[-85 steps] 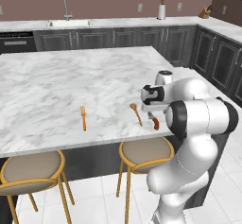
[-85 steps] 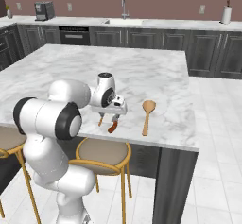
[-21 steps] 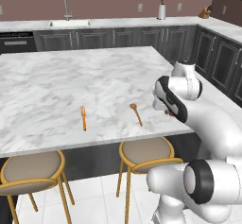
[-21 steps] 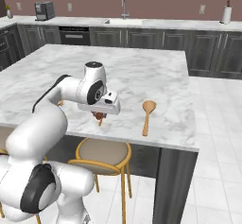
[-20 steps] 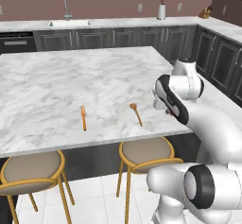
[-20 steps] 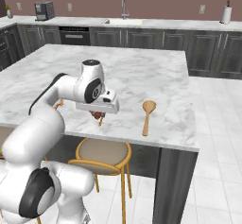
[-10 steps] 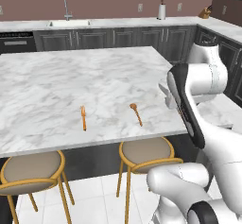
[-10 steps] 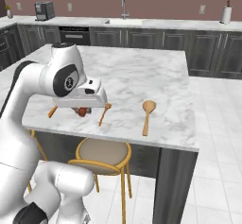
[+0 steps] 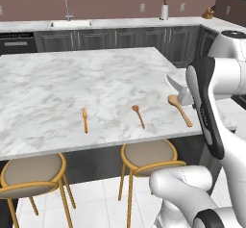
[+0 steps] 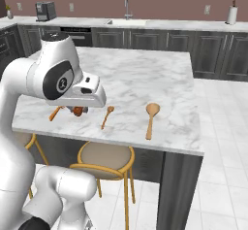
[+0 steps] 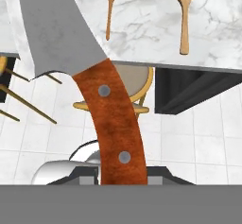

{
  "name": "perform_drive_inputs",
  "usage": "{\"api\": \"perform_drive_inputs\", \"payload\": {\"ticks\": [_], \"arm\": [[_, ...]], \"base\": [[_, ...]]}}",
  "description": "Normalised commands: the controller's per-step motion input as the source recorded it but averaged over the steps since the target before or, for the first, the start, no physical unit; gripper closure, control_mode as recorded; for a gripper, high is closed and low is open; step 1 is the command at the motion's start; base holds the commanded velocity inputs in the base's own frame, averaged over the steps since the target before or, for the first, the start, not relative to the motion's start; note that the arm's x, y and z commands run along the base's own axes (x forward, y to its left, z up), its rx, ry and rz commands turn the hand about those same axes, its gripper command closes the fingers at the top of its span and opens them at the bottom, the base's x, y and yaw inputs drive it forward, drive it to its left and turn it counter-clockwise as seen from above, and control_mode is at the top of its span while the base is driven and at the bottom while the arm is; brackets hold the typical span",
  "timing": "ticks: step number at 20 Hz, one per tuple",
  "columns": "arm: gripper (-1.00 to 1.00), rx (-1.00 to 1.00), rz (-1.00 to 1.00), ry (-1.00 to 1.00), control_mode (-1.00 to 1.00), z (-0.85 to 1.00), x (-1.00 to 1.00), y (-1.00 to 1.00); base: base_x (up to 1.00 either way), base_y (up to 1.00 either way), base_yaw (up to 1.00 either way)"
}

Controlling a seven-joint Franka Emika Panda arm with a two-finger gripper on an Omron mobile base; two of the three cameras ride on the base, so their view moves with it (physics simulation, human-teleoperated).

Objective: Pick up the metallic utensils from the counter and place them in the open drawer. Make sure not to pick up any wooden utensils.

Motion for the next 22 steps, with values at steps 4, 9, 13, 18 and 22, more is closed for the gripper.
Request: {"api": "perform_drive_inputs", "payload": {"ticks": [4, 9, 13, 18, 22], "arm": [[1.00, 0.00, 0.00, 0.00, -1.00, 0.00, 0.00, 0.00], [1.00, 0.00, 0.00, -0.02, 1.00, 0.00, -0.12, 0.01], [1.00, 0.00, 0.00, 0.00, 1.00, 0.00, 0.00, 0.00], [1.00, 0.00, 0.00, 0.00, 1.00, 0.00, 0.00, 0.00], [1.00, 0.00, 0.00, 0.00, 1.00, 0.00, 0.00, 0.00]], "base": [[0.00, 0.00, 0.00], [-0.40, 0.16, 0.06], [-0.98, 0.96, 0.38], [-0.81, 1.00, 0.43], [-0.27, 1.00, 0.15]]}}
